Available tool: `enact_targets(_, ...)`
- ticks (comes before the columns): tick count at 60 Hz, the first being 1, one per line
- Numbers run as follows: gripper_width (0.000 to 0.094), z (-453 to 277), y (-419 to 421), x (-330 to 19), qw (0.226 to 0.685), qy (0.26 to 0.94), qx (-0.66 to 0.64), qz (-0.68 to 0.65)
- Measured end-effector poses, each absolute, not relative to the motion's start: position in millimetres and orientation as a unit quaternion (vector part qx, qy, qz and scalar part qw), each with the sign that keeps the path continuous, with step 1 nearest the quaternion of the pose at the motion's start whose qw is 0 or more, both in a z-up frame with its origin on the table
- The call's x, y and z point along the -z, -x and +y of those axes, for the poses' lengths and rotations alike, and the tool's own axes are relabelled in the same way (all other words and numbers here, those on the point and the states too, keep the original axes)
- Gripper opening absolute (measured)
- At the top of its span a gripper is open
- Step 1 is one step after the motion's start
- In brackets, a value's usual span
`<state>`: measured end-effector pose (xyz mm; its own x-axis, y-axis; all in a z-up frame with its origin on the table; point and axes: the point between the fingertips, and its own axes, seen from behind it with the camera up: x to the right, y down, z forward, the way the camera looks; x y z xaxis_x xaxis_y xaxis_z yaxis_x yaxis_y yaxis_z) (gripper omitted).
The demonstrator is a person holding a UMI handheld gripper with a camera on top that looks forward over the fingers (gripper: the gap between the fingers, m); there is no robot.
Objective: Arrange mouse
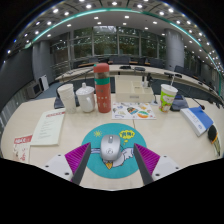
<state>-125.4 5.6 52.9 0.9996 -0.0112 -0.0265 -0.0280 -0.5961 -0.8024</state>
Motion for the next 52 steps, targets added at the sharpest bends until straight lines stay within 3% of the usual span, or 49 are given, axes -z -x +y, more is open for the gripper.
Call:
enact_targets(18, 0.0860, -142, 153, -183, 0.491, 0.871, 0.024, 0.030)
enact_targets(24, 0.0858, -195, 166, -213, 0.503, 0.863, 0.037, 0.037)
enact_targets(37, 0.0860, -276, 188, -243, 0.510, 0.858, 0.043, 0.044)
enact_targets(52, 0.0857, -304, 188, -252, 0.510, 0.857, 0.063, 0.037)
